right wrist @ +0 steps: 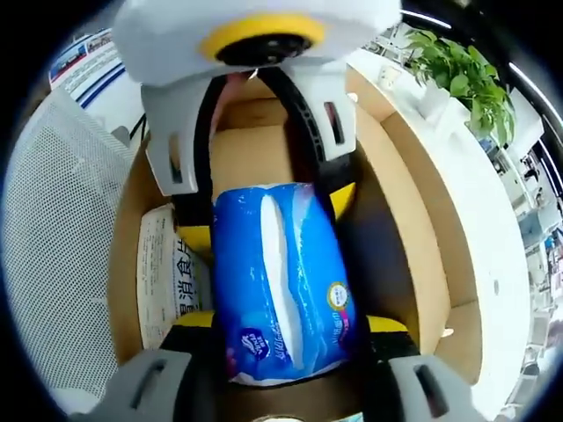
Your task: Operate the shoe box by opening the lid, removing the specified soft item, and placing it in the target area until the item is outside and the box remains undamaged.
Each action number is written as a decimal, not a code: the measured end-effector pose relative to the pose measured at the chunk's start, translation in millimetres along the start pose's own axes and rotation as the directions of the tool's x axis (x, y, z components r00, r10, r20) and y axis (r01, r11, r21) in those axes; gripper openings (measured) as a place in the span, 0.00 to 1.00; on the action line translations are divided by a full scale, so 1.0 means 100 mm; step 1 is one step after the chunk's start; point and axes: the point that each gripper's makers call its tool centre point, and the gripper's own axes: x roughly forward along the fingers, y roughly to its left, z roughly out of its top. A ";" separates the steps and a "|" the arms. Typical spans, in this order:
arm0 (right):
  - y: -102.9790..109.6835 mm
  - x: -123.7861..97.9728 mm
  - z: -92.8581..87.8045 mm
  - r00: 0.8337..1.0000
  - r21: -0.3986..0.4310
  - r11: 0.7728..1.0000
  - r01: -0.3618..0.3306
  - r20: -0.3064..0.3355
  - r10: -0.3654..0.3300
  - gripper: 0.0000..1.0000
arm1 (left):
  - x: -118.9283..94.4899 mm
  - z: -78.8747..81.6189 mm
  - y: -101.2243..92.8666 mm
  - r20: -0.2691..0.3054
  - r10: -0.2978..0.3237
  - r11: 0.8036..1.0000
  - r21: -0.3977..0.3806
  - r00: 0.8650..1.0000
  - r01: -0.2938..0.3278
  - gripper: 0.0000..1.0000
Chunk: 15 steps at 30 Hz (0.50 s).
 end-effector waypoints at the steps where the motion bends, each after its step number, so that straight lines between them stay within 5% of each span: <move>1: -0.01 0.00 0.00 1.000 0.003 1.000 0.006 0.002 -0.006 0.60 | -0.01 0.01 -0.02 0.003 -0.002 1.000 0.005 1.000 0.002 0.61; 9: 0.10 -0.07 0.13 0.997 0.013 1.000 -0.015 0.071 0.014 0.55 | -0.13 -0.10 -0.06 0.003 -0.004 0.999 0.031 1.000 0.004 0.56; 15: 0.14 0.00 0.25 0.998 -0.030 0.999 -0.012 0.065 0.014 0.59 | -0.22 -0.17 -0.07 0.003 0.012 0.998 0.064 1.000 -0.012 0.56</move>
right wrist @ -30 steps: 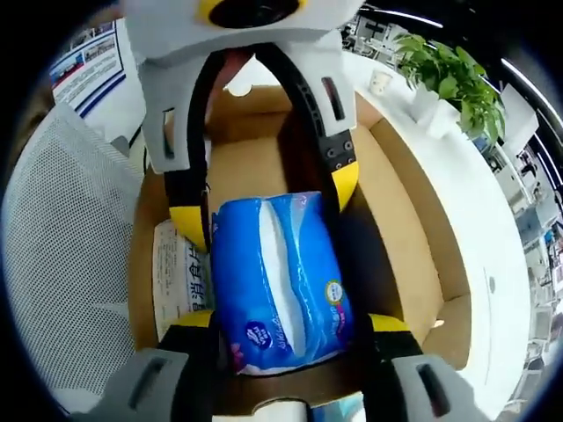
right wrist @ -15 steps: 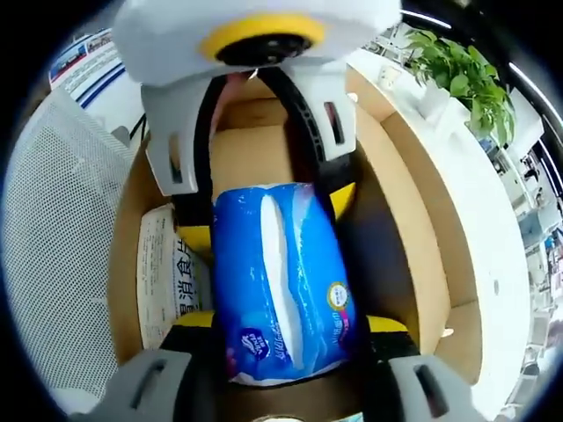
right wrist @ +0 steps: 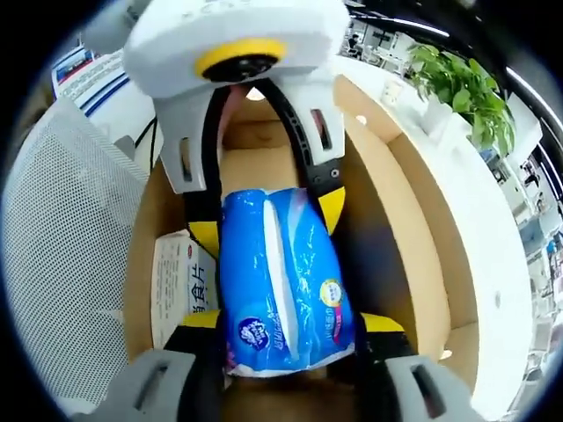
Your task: Operate the shoe box by opening the lid, removing the specified soft item, and placing it in the target area until the item is outside and the box remains undamaged.
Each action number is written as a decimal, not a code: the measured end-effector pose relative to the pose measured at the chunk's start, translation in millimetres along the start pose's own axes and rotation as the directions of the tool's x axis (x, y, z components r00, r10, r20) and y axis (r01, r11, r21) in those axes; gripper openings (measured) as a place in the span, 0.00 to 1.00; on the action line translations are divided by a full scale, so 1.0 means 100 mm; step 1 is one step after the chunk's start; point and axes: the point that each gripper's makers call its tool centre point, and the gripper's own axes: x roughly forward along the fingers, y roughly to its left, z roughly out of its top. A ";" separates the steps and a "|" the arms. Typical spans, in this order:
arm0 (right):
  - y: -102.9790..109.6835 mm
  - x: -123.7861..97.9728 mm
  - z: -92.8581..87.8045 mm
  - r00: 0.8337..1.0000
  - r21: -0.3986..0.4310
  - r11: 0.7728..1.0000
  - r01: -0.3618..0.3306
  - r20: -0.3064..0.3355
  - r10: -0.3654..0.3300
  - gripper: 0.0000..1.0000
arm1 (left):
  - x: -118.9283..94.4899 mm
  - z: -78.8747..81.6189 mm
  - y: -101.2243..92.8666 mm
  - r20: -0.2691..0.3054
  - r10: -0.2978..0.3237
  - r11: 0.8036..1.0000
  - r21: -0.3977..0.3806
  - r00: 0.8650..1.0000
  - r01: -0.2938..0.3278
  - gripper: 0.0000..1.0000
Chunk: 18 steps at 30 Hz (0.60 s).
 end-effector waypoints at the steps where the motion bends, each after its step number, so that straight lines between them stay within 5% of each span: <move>1: 0.01 0.02 0.03 1.000 -0.016 1.000 0.001 0.001 -0.001 0.60 | -0.01 0.00 0.01 0.003 0.009 1.000 0.011 1.000 -0.009 0.56; 8: 0.05 0.16 0.00 0.999 -0.095 0.995 0.000 -0.038 -0.004 0.62 | 0.00 -0.02 0.00 0.001 0.011 0.999 0.036 1.000 -0.011 0.59; 18: 0.05 0.28 -0.08 0.998 -0.108 0.994 -0.009 -0.065 0.002 0.62 | 0.16 -0.11 -0.05 -0.037 -0.026 0.999 0.041 0.999 0.028 0.70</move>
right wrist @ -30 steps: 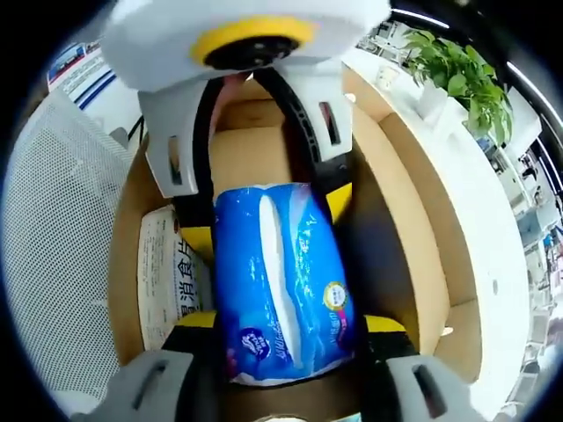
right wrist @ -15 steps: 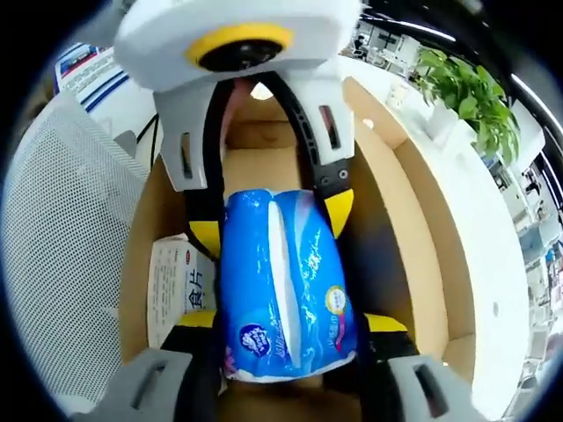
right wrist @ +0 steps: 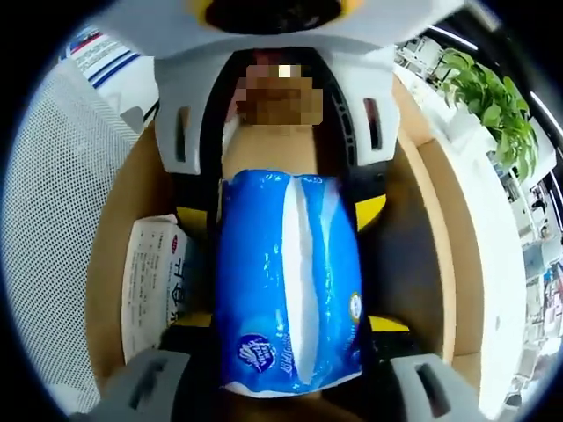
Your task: Operate the shoe box by opening the lid, removing the specified soft item, and placing it in the target area until the item is outside and the box remains undamaged.
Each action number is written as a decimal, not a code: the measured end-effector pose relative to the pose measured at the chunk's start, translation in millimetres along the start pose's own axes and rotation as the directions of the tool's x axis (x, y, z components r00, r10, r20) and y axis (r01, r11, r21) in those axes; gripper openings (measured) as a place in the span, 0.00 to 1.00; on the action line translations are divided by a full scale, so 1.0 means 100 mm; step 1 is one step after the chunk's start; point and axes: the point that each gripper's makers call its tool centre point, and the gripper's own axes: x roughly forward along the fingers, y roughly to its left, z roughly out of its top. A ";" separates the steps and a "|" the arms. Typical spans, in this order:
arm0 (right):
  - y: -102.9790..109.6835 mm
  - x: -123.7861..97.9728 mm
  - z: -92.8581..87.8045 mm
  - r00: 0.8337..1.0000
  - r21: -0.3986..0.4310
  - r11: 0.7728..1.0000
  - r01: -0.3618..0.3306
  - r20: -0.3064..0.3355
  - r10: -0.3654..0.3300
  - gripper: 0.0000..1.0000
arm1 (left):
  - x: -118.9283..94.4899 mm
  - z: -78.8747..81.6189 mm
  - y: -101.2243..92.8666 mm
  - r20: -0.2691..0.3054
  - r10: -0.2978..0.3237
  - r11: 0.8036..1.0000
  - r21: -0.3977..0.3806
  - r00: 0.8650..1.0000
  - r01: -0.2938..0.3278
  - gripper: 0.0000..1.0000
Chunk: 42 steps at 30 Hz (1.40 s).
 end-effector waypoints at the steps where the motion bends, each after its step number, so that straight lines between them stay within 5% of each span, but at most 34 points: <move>1: 0.00 -0.01 0.00 1.000 0.013 1.000 -0.008 0.006 0.008 0.62 | 0.01 0.00 -0.01 0.002 -0.002 1.000 -0.003 1.000 0.002 0.71; 13: 0.00 0.02 0.00 0.998 0.059 0.997 -0.053 0.045 0.050 0.60 | 0.04 0.01 -0.01 0.015 -0.051 0.998 -0.028 0.999 0.051 0.67; 14: 0.02 0.01 0.01 0.998 0.054 0.997 -0.055 0.043 0.053 0.58 | 0.04 0.05 0.05 0.037 -0.011 0.998 -0.066 0.999 0.013 0.61; 25: 0.08 -0.09 0.04 0.999 0.061 0.998 -0.030 0.040 0.028 0.47 | -0.05 0.07 -0.05 0.009 -0.023 0.999 -0.047 1.000 0.023 0.50; 42: 0.10 -0.48 0.24 0.992 -0.013 0.997 0.075 0.102 -0.073 0.46 | -0.43 0.26 -0.06 0.049 0.086 0.996 0.003 0.995 -0.087 0.49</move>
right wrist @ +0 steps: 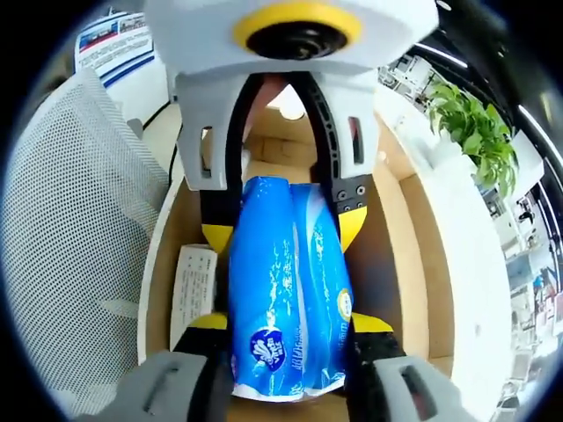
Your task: Operate the shoe box by opening the lid, removing the specified soft item, and placing it in the target area until the item is outside and the box remains undamaged.
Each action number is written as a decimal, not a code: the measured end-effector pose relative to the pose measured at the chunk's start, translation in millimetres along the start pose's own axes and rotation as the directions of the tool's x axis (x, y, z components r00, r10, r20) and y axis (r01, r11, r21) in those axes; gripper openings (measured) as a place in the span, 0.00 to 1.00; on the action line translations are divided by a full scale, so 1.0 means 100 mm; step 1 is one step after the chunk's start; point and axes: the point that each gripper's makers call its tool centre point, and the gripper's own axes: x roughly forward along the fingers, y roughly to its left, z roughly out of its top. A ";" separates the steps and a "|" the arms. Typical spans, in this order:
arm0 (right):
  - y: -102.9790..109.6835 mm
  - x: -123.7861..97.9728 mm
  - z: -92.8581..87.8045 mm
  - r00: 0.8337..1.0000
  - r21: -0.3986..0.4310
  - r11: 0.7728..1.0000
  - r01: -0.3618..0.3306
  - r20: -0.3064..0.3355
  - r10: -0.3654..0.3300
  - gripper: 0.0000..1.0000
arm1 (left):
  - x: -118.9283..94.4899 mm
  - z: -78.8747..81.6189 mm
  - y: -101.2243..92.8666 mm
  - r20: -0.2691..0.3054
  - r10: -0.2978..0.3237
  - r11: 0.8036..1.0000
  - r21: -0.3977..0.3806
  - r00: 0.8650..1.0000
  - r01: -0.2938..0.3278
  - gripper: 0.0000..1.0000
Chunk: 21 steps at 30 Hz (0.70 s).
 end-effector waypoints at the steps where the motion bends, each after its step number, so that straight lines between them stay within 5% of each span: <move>1: 0.00 -0.01 0.00 1.000 -0.001 1.000 0.004 0.001 -0.004 0.46 | -0.01 0.01 0.00 0.001 0.004 1.000 0.003 1.000 -0.004 0.49; 13: -0.01 -0.28 0.07 0.998 -0.023 0.998 0.064 0.012 -0.064 0.46 | -0.20 0.19 0.01 0.012 0.043 0.998 0.043 0.999 -0.043 0.50; 21: -0.06 -0.56 0.04 0.992 -0.030 0.992 0.125 0.027 -0.124 0.46 | -0.32 0.46 0.04 0.032 0.074 0.992 0.096 0.997 -0.077 0.50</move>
